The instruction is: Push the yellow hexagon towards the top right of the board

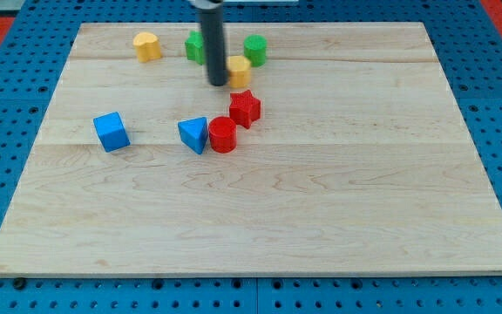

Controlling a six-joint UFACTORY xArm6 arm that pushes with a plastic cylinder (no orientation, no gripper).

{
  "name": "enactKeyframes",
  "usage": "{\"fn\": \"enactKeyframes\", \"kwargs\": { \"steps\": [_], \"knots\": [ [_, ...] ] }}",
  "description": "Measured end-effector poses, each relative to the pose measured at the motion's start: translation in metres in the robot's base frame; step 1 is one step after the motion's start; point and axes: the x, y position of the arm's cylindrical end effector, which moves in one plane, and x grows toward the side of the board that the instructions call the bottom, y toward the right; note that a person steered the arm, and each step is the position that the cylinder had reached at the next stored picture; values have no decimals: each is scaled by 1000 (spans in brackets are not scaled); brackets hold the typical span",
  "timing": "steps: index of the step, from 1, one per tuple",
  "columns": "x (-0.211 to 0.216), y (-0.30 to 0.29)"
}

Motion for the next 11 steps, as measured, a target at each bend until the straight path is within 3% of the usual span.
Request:
{"fn": "enactKeyframes", "kwargs": {
  "steps": [2, 4, 8, 10, 11],
  "knots": [
    [-18, -30],
    [-7, 59],
    [-24, 116],
    [12, 151],
    [10, 190]
  ]
}}
